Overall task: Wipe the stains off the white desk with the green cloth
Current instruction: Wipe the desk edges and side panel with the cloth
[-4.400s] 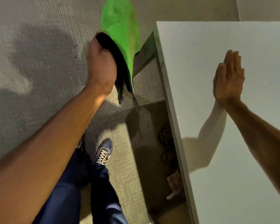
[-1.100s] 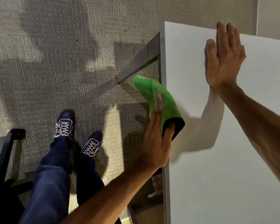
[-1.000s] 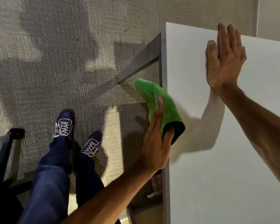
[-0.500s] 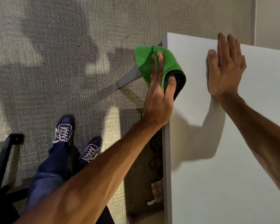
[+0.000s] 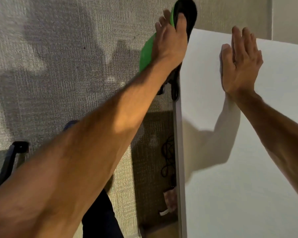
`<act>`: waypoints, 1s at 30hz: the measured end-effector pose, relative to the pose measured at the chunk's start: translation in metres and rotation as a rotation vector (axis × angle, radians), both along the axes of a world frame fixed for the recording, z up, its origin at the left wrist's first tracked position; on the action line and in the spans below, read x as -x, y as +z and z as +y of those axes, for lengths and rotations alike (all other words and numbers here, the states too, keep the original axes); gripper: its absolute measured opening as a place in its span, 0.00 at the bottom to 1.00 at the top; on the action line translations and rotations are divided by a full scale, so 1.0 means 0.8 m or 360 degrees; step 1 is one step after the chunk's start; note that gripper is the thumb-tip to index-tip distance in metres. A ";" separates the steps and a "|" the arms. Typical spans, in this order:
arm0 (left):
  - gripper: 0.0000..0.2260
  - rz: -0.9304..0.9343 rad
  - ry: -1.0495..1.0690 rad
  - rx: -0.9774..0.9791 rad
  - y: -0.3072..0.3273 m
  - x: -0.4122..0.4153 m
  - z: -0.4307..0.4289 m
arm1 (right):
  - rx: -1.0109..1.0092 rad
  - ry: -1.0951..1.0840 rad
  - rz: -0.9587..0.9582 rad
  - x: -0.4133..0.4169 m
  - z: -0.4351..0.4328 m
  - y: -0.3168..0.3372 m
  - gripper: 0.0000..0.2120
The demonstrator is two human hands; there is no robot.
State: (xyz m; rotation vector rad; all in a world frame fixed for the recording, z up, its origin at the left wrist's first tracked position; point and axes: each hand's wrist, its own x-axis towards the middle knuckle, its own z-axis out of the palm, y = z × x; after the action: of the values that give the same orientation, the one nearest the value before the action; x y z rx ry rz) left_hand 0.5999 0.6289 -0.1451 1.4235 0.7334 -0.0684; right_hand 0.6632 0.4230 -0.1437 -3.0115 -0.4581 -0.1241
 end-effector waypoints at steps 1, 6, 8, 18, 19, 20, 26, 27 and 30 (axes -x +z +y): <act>0.23 0.0049 0.0005 0.0005 0.003 -0.004 0.002 | -0.0003 0.0003 0.0006 0.000 0.000 0.000 0.31; 0.20 0.0035 0.0277 0.0010 0.013 0.038 -0.036 | 0.0018 0.0000 0.0042 0.002 0.001 0.003 0.31; 0.20 0.0085 0.0160 -0.0087 0.012 0.070 -0.059 | 0.0024 0.0001 0.0062 0.003 0.002 0.006 0.31; 0.29 -0.0016 -0.0020 -0.0029 0.020 0.237 -0.156 | 0.0021 -0.0002 0.0039 0.006 0.004 0.009 0.32; 0.29 -0.0029 -0.0008 -0.0038 0.019 0.237 -0.156 | 0.0018 0.0000 0.0032 0.006 0.004 0.009 0.32; 0.29 -0.0048 0.0004 -0.0054 0.017 0.233 -0.153 | 0.0014 0.0000 0.0025 0.005 0.004 0.008 0.32; 0.26 -0.0155 0.0317 -0.0217 0.014 0.144 -0.112 | 0.0038 0.0002 0.0004 0.002 0.003 0.004 0.31; 0.25 -0.0199 0.0332 -0.0308 0.011 0.122 -0.100 | 0.0034 0.0006 -0.0002 0.001 0.003 0.003 0.31; 0.25 -0.0173 0.0280 -0.0287 0.006 0.060 -0.060 | 0.0011 0.0009 -0.0002 0.001 0.001 0.001 0.31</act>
State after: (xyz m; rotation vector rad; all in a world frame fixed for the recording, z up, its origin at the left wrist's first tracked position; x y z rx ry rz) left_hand 0.5515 0.5809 -0.1407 1.5149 0.7867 0.2150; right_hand 0.6626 0.4241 -0.1432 -3.0171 -0.4677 -0.1239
